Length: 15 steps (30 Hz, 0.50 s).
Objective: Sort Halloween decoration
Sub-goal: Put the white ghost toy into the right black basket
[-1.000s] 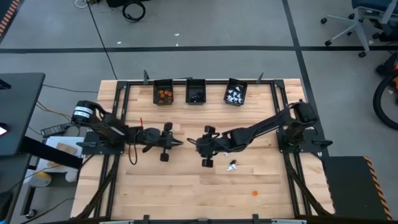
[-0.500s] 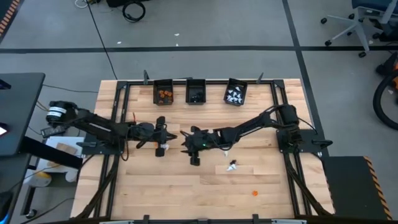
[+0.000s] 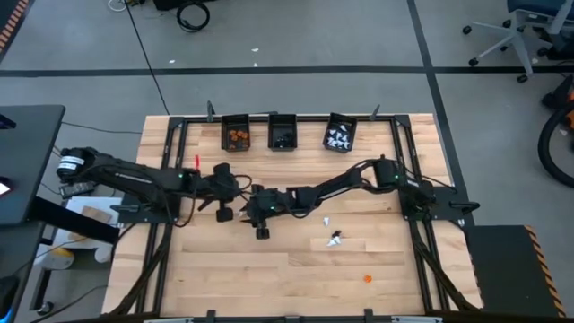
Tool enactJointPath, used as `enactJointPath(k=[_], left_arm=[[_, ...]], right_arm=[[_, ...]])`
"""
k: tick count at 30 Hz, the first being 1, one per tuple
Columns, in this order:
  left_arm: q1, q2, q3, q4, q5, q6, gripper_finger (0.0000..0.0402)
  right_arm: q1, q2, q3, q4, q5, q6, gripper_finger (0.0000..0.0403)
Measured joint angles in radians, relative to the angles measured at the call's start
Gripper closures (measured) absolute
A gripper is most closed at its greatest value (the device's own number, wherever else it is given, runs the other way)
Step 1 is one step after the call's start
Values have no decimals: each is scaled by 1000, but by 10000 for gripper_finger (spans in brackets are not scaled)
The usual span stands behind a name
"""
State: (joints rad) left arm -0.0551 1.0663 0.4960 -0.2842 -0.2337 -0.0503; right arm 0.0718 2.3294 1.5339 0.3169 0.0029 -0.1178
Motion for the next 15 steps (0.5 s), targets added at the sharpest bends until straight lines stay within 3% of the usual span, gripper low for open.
enactJointPath(k=[9, 15], left_arm=[[-4, -67, 25, -85, -99, -27, 401], [-3, -99, 24, -96, -126, -35, 401]], right_arm=[[-62, 60, 32, 94, -49, 2, 149], [-88, 124, 13, 248, -188, -13, 142]])
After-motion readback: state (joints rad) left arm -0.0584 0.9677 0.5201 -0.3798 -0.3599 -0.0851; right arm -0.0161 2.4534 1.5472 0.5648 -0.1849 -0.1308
